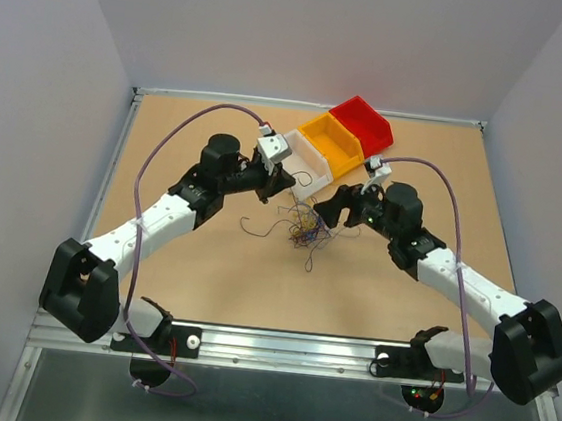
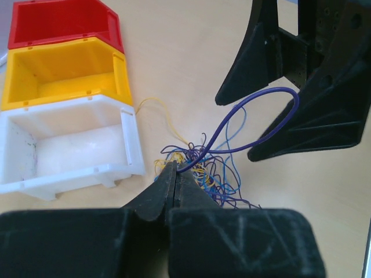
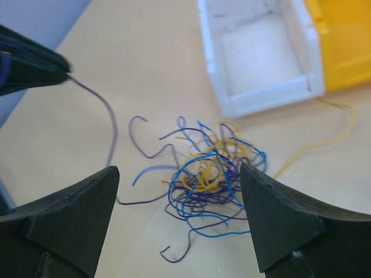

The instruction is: Untangle the cables

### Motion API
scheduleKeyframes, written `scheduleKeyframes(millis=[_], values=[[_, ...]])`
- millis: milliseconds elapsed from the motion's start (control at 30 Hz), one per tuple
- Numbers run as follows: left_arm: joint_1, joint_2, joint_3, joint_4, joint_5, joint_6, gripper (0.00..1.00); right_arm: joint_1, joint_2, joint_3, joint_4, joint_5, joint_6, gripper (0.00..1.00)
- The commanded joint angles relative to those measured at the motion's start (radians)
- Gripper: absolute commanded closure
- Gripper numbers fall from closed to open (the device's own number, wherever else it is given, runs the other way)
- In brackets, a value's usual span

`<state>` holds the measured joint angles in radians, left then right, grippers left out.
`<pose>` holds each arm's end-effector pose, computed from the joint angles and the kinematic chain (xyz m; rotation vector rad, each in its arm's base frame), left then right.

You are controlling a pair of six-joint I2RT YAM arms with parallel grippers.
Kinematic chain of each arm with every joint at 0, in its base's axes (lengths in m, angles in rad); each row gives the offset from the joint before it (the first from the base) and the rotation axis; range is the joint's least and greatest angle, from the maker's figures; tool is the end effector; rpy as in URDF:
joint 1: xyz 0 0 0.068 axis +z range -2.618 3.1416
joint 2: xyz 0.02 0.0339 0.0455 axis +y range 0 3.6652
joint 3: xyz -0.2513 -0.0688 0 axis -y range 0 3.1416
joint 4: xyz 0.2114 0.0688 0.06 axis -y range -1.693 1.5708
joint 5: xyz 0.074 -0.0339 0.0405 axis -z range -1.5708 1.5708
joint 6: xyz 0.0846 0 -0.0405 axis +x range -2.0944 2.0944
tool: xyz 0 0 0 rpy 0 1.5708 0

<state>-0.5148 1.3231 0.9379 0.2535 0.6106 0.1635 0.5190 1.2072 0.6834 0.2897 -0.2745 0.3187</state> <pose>0.2537 -0.1992 0.3145 0.9947 1.4275 -0.7772 0.2447 0.1662 0.2585 -0.3891 1.8366 0.8348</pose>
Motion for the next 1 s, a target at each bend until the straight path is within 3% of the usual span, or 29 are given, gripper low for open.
scheduleKeyframes(millis=[0, 200, 467, 967], values=[[0.015, -0.002, 0.070, -0.031, -0.048, 0.016, 1.00, 0.009, 0.018, 0.031, -0.090, 0.316, 0.049, 0.10], [0.015, 0.045, 0.091, -0.053, -0.057, 0.028, 1.00, 0.009, 0.003, 0.002, -0.208, 0.428, 0.095, 0.10], [0.016, 0.169, 0.144, -0.086, -0.135, 0.034, 1.00, 0.012, -0.049, -0.085, -0.244, 0.359, 0.082, 0.18], [-0.027, 0.292, 0.190, -0.125, -0.115, 0.080, 1.00, 0.029, 0.022, -0.078, -0.440, 0.469, 0.261, 0.24]])
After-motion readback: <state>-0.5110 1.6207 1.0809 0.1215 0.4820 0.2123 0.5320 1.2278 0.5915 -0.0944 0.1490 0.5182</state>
